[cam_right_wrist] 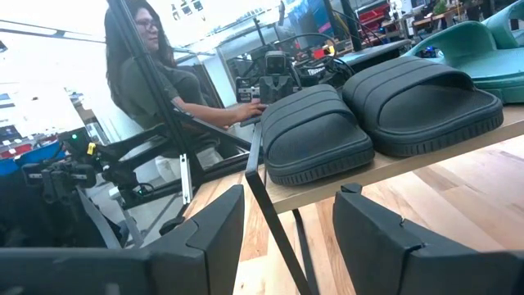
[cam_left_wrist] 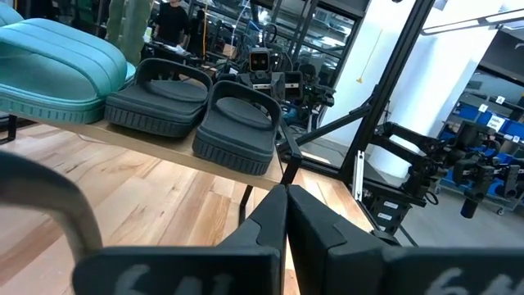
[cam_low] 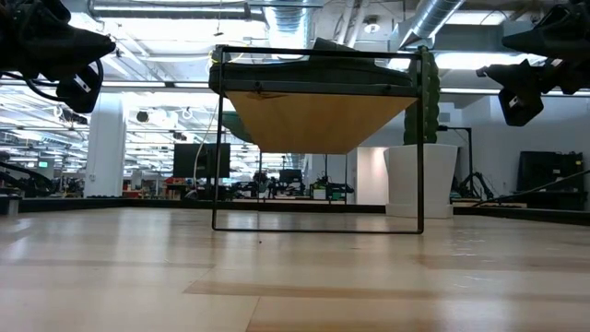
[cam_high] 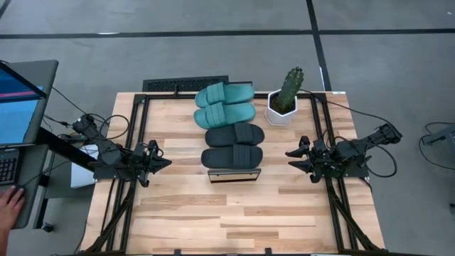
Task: Pick and place slides into the shelf
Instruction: Return to Home Position
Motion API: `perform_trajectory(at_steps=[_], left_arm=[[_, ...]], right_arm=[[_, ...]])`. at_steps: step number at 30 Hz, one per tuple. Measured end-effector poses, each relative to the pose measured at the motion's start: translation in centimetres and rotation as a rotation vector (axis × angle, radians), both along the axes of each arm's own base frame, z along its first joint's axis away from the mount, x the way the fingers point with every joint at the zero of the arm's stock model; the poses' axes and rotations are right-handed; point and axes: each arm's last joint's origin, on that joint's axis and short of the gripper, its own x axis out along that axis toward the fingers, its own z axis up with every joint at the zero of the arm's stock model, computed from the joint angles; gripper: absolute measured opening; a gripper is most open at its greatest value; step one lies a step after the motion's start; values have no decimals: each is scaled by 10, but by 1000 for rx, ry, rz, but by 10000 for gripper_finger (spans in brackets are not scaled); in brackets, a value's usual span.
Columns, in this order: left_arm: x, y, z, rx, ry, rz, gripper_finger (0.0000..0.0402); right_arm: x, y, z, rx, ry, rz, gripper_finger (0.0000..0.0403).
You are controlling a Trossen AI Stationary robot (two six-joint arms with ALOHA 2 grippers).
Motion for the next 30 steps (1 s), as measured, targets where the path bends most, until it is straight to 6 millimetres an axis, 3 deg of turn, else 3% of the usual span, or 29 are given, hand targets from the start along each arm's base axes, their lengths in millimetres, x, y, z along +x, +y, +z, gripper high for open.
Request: perform_trajectory(at_steps=[30], left_arm=[[0, 0, 0, -4, 0, 0, 0]], right_arm=[[0, 0, 0, 0, 0, 0, 175]])
